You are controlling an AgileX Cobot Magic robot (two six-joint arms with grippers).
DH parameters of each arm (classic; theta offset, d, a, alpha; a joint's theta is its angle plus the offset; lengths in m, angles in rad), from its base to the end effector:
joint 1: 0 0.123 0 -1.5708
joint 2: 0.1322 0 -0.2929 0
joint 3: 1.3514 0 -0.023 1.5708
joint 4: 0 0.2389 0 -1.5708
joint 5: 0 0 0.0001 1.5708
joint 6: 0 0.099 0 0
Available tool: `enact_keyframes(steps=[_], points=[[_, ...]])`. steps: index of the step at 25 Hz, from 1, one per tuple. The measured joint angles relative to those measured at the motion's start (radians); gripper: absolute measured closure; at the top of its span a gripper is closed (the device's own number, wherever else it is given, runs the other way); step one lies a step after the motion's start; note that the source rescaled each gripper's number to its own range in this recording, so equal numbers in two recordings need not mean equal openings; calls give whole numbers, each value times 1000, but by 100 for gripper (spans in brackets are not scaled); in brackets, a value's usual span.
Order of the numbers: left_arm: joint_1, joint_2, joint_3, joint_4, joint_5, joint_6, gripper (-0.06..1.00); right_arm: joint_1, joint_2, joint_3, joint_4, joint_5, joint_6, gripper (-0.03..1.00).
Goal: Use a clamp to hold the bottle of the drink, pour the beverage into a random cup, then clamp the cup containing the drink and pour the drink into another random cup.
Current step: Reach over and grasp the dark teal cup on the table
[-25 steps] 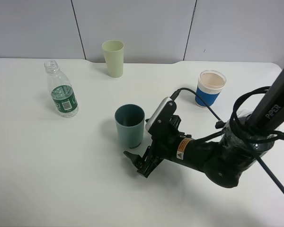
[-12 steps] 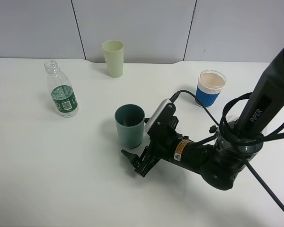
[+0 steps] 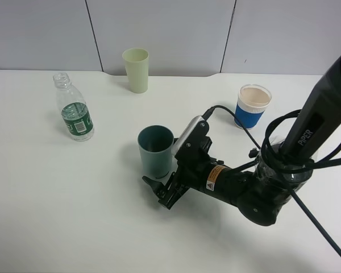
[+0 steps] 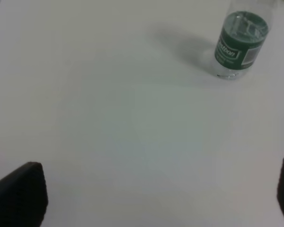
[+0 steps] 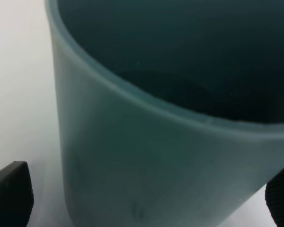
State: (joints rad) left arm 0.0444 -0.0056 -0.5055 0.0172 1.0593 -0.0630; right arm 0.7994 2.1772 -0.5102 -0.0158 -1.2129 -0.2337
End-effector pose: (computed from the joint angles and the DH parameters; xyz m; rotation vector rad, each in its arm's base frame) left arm -0.0175 0.0007 0.2694 -0.1099 2.0287 0.0088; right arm 0.2153 0.2236 0.0649 -0.9800 1.6942 0.3856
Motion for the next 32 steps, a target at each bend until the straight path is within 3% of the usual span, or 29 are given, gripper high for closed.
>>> enact_keyframes(steps=[32], points=[[0, 0, 0, 0, 0, 0, -5, 0, 0, -64, -39, 0, 0, -3]])
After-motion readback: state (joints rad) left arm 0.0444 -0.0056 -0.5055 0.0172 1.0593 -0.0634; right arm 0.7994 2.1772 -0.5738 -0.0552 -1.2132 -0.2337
